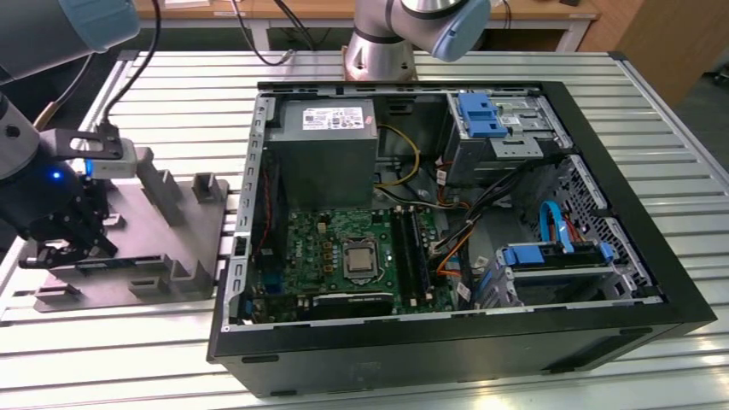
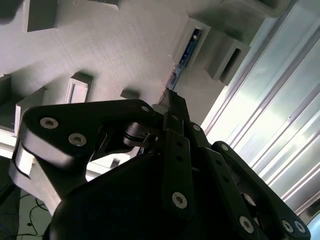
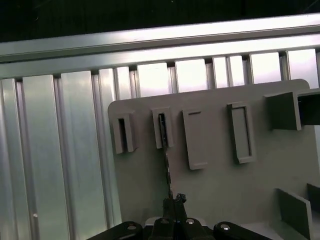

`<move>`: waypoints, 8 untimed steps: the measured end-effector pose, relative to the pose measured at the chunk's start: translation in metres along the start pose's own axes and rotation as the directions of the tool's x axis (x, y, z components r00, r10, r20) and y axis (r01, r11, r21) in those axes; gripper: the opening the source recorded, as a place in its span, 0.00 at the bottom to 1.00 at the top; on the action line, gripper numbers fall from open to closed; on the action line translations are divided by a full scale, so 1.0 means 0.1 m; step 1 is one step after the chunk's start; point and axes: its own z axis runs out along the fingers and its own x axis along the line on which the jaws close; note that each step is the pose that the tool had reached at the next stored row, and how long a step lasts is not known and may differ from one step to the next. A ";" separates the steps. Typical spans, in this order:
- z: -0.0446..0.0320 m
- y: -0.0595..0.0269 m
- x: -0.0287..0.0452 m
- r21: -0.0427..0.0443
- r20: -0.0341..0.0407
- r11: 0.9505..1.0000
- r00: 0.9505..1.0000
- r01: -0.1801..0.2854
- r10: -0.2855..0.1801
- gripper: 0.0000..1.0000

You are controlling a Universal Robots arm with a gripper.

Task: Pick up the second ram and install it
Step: 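Pick up the second ram and move it above second insertion slot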

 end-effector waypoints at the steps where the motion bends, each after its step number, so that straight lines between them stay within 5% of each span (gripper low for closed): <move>1: 0.000 0.000 0.000 0.000 0.000 1.000 1.000 0.006 -0.006 0.11; 8: 0.000 0.000 0.000 -0.001 0.001 0.999 0.999 0.049 -0.049 0.11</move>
